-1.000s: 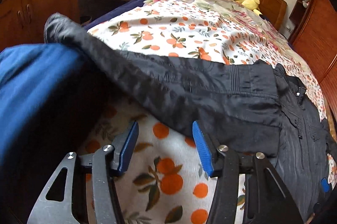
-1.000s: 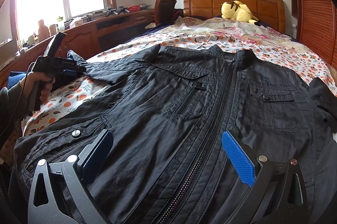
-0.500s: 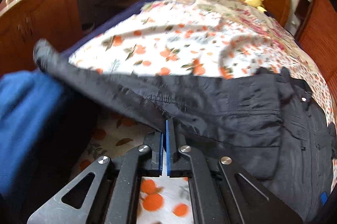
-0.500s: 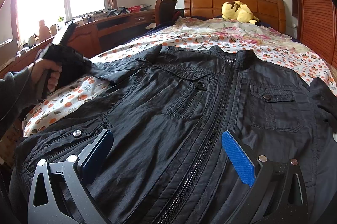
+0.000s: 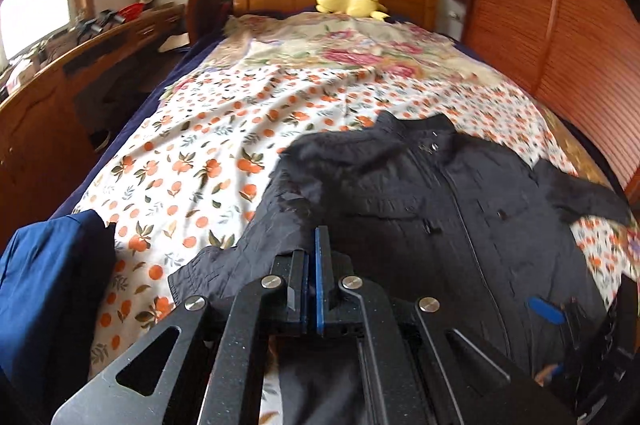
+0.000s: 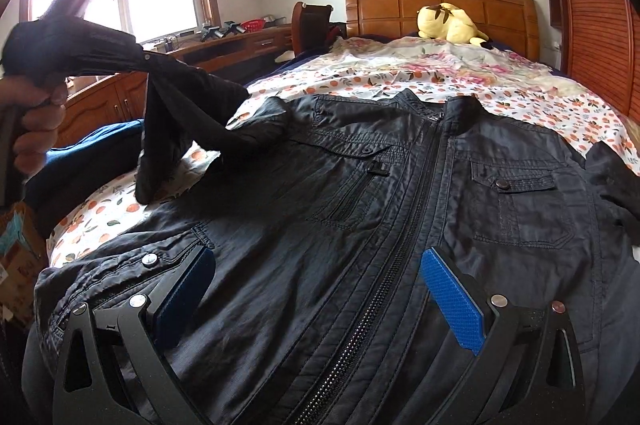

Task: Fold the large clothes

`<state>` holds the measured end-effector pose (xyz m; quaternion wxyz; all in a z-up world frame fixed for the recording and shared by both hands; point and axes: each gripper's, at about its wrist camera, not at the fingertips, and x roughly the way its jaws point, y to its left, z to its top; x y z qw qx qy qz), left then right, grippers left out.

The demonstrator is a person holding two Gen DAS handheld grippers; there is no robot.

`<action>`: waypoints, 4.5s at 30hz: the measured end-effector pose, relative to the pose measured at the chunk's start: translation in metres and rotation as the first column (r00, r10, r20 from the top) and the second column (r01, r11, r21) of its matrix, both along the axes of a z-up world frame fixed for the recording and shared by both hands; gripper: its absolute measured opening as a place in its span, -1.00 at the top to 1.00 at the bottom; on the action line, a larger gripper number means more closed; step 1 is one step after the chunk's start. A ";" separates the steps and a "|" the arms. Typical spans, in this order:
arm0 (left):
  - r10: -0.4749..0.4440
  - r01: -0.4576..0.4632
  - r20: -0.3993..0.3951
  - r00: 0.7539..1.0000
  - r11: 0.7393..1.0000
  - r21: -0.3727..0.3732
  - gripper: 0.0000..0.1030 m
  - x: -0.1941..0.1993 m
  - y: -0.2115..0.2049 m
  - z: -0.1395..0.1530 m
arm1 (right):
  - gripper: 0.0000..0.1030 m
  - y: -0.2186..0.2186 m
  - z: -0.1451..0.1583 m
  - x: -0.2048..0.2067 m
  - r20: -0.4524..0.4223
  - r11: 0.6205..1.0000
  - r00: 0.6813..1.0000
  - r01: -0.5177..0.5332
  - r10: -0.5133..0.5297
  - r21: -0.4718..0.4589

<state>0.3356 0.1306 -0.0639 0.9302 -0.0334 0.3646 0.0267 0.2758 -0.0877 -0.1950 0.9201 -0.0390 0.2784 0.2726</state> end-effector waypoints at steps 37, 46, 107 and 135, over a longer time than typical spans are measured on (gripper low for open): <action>0.123 -0.162 -0.289 0.949 0.980 -0.113 -0.31 -0.011 0.074 -0.146 | -0.99 0.005 -0.001 0.000 0.009 0.999 1.000 0.003 -0.003 -0.038; 0.075 -0.089 -0.198 0.977 0.994 -0.066 0.81 -0.020 0.043 -0.093 | -0.99 -0.002 0.003 -0.008 -0.007 0.997 1.000 -0.001 0.001 -0.071; 0.027 -0.023 0.176 0.984 0.999 -0.023 -0.56 -0.223 0.013 -0.047 | 0.61 0.078 0.010 -0.016 -0.186 0.912 0.930 -0.353 0.317 -0.208; -0.154 0.163 0.238 0.959 0.986 -0.020 -0.56 -0.130 -0.066 -0.045 | 0.92 -0.166 0.076 -0.058 0.012 0.993 0.994 0.110 -0.110 -0.035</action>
